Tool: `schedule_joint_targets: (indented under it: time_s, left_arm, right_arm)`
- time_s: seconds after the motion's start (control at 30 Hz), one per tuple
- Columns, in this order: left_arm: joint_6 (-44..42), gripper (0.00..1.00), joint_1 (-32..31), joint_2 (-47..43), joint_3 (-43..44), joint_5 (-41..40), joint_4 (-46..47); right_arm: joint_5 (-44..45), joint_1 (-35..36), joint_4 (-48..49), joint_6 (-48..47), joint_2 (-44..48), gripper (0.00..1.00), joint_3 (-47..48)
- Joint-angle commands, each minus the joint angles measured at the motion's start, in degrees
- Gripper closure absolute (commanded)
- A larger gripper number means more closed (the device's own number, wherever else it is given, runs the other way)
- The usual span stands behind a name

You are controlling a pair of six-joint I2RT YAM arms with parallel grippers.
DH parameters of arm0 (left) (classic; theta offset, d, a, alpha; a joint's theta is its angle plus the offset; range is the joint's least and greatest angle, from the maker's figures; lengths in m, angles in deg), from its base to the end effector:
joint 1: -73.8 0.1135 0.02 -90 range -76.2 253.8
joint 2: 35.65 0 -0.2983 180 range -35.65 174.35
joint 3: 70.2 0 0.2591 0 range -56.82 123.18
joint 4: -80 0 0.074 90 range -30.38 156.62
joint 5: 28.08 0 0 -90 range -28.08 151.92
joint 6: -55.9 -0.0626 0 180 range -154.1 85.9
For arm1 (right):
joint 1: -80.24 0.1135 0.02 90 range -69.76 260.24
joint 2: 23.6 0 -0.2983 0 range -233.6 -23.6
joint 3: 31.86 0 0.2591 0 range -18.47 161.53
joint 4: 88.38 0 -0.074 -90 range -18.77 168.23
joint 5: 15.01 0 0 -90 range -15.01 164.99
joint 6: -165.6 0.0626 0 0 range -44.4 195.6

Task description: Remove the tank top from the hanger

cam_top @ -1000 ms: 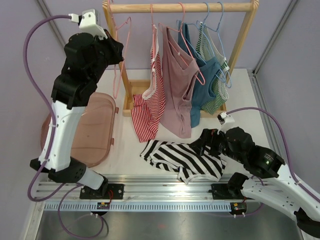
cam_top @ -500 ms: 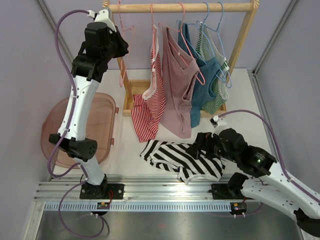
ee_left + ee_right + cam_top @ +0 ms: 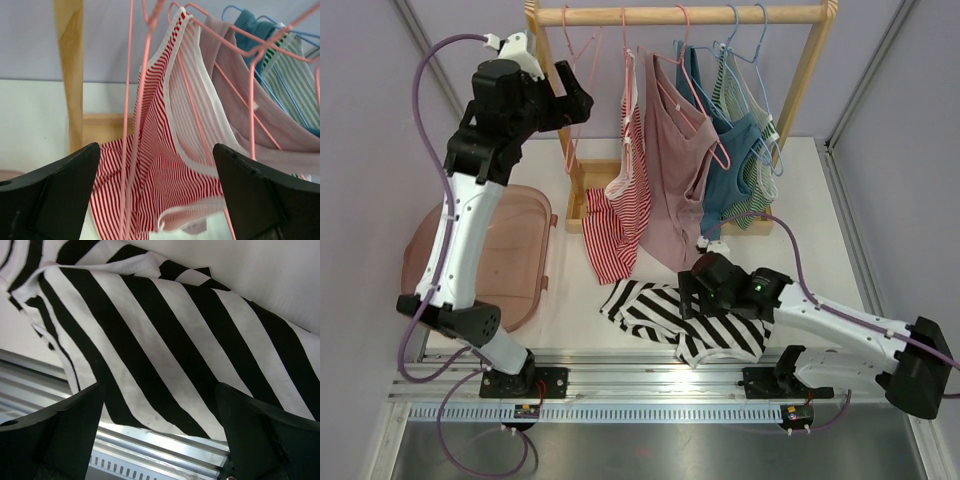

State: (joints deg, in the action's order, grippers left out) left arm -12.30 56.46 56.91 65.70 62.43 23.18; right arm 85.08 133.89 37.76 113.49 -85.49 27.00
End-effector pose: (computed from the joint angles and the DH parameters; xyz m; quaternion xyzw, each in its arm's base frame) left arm 0.3383 -0.1062 0.5575 -0.0278 0.7847 -0.2107 0.5823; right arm 0.1347 0.1645 0.2493 -0.1061 0.9493 0.1446 0.2584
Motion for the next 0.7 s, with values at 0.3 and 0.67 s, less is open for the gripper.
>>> schedule_joint_targets:
  time_s: [0.3,0.67]
  left_arm:
    - [1.49,0.01,-0.06,-35.67,-27.14,-3.06,1.43]
    - [-5.10,0.01,-0.06,-60.89,-52.62,-6.84,2.56]
  right_arm:
    - [6.00,3.92,10.48,4.38,-17.64,0.00,-0.12]
    - [5.82,6.99,11.82,5.27,-30.22,0.76,2.25]
